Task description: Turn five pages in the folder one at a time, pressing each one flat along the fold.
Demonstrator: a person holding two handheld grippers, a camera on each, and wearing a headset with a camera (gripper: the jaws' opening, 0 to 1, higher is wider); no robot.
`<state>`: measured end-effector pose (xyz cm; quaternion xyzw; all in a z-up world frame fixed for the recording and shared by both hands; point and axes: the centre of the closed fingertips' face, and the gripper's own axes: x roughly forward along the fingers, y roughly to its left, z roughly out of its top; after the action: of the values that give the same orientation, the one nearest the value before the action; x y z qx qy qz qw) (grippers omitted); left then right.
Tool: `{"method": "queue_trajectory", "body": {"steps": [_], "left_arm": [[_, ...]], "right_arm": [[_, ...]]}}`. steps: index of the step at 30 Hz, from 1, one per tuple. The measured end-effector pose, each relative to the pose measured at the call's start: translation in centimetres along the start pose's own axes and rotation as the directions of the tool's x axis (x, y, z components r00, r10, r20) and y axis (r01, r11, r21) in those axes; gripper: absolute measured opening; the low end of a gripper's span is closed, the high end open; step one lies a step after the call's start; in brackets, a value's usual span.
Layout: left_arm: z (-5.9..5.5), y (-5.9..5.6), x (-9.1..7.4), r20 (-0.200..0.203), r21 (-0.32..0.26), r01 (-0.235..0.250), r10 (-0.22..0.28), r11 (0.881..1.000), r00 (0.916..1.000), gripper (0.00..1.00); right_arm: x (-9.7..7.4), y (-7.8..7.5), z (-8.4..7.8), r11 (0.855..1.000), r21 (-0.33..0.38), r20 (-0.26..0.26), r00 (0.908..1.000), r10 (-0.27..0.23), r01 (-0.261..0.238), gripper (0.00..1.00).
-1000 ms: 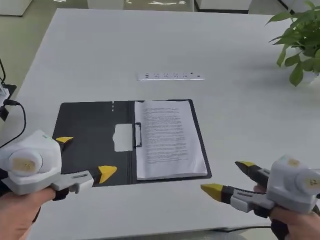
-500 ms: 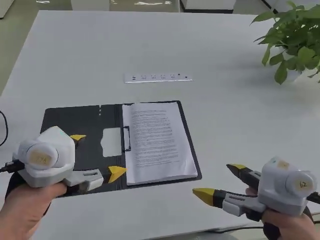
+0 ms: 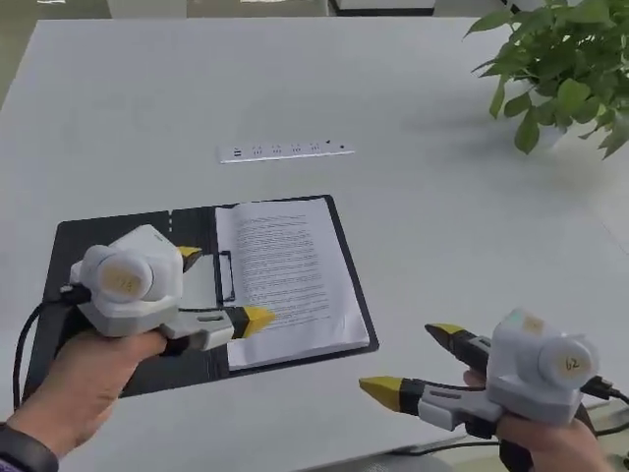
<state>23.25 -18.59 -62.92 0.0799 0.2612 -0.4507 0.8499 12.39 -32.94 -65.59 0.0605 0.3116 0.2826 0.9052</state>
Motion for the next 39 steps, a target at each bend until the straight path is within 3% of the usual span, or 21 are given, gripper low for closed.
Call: {"method": "queue_trajectory", "body": {"steps": [11, 21, 39], "left_arm": [[1.3, -1.5, 3.7, -0.015, 0.04, 0.061, -0.06, 0.997, 0.9981, 0.79], [1.2, -2.4, 6.4, -0.04, 0.049, 0.102, -0.101, 0.994, 0.9941, 0.79], [-1.1, -4.6, 11.9, -0.123, 0.077, 0.136, -0.126, 0.988, 0.9843, 0.79]], "right_arm": [[-0.1, -0.5, 0.1, 1.0, 0.008, 0.007, 1.0, -0.002, 0.002, 0.82], [-0.2, -1.0, -0.2, 1.0, 0.019, 0.008, 0.9999, -0.006, 0.006, 0.82], [-0.6, -1.9, -0.9, 0.999, 0.046, 0.011, 0.9998, -0.016, 0.016, 0.81]]}}
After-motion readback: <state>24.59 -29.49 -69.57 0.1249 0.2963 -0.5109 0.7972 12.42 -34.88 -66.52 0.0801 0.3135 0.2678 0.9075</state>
